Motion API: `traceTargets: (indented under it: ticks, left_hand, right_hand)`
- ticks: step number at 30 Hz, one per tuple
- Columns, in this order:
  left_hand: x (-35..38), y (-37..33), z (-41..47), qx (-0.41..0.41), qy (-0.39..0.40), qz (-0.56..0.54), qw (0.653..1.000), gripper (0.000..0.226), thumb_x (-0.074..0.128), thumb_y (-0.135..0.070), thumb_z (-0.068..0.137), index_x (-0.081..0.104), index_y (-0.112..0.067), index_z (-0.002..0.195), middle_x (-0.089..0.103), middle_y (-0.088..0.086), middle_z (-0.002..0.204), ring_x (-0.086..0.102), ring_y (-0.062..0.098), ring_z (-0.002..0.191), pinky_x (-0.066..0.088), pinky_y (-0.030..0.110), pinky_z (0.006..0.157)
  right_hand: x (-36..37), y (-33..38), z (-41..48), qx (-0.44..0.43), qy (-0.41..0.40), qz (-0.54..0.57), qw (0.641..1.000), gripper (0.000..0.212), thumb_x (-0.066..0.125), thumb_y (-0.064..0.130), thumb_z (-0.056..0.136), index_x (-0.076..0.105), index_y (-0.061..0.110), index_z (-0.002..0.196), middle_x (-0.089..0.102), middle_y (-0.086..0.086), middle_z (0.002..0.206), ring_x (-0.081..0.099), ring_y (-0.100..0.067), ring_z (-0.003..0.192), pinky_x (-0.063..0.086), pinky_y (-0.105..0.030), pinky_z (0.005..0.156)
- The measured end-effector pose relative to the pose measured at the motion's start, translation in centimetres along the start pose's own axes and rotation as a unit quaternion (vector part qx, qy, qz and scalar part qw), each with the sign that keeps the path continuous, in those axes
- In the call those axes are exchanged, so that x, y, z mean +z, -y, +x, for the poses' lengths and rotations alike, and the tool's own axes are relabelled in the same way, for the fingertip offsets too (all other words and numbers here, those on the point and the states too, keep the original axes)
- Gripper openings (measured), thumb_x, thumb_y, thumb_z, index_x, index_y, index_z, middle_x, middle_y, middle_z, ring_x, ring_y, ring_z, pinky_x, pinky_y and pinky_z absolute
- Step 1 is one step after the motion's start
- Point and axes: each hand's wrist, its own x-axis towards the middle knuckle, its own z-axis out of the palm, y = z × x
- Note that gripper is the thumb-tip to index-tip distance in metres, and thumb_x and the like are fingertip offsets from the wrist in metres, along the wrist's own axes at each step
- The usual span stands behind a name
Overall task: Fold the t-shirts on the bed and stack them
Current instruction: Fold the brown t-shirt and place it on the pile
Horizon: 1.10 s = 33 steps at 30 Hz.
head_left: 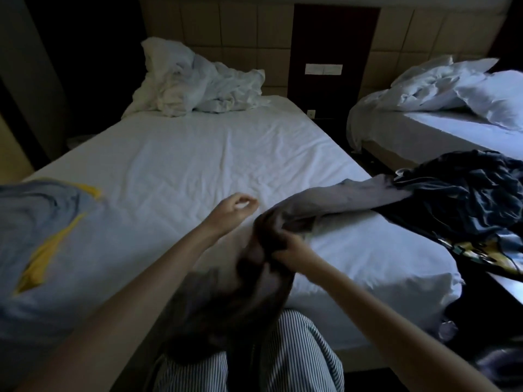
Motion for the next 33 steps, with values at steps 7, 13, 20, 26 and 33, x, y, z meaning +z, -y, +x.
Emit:
traceTargets:
  ticks: [7, 13, 20, 26, 33]
  left_hand:
    - [5.8, -1.1, 0.9, 0.097, 0.095, 0.347, 0.928, 0.044, 0.063, -0.039, 0.086, 0.052, -0.025, 0.127, 0.057, 0.006, 0.128, 0.054, 0.027, 0.115, 0.042, 0.031, 0.086]
    - [1.6, -0.6, 1.5, -0.058, -0.081, -0.293, 0.951, 0.019, 0.045, -0.012, 0.099, 0.058, -0.007, 0.112, 0.064, 0.013, 0.094, 0.061, 0.025, 0.09, 0.05, 0.029, 0.08]
    - [-3.0, 0.2, -1.2, -0.18, 0.017, -0.442, 0.878, 0.049, 0.026, -0.039, 0.103, 0.057, -0.003, 0.115, 0.061, 0.013, 0.112, 0.057, 0.024, 0.105, 0.04, 0.035, 0.092]
    - [-7.1, 1.7, -1.2, -0.163, -0.197, -0.4, 0.88, 0.032, 0.038, -0.032, 0.102, 0.058, -0.009, 0.094, 0.062, 0.015, 0.101, 0.06, 0.024, 0.085, 0.048, 0.033, 0.077]
    - [-12.0, 7.9, -1.3, -0.296, -0.222, -0.159, 0.915, 0.03, 0.04, -0.001, 0.096, 0.049, 0.004, 0.124, 0.059, 0.018, 0.093, 0.055, 0.026, 0.07, 0.053, 0.042, 0.065]
  right_hand:
    - [3.2, 1.1, -3.1, -0.045, 0.18, -0.008, 0.983, 0.05, 0.059, 0.031, 0.091, 0.042, 0.019, 0.136, 0.053, 0.0, 0.131, 0.051, -0.011, 0.116, 0.044, -0.03, 0.098]
    - [0.0, 1.1, -3.0, 0.037, -0.039, 0.118, 0.992, 0.016, 0.051, 0.032, 0.094, 0.058, 0.018, 0.09, 0.057, -0.003, 0.083, 0.053, -0.014, 0.068, 0.042, -0.02, 0.056]
    - [0.8, 3.9, 2.7, 0.079, -0.021, 0.353, 0.932, 0.07, 0.069, 0.032, 0.083, 0.027, 0.027, 0.138, 0.05, -0.007, 0.129, 0.057, -0.025, 0.109, 0.054, -0.028, 0.064]
    - [0.2, 3.3, 3.8, -0.003, -0.188, 0.046, 0.981, 0.027, 0.068, 0.031, 0.084, 0.06, 0.008, 0.072, 0.058, 0.001, 0.066, 0.053, -0.014, 0.065, 0.036, -0.024, 0.058]
    - [-2.3, 0.5, 1.3, -0.021, -0.14, -0.07, 0.987, 0.024, 0.06, 0.015, 0.09, 0.064, -0.005, 0.079, 0.056, -0.01, 0.073, 0.051, -0.02, 0.068, 0.032, -0.027, 0.059]
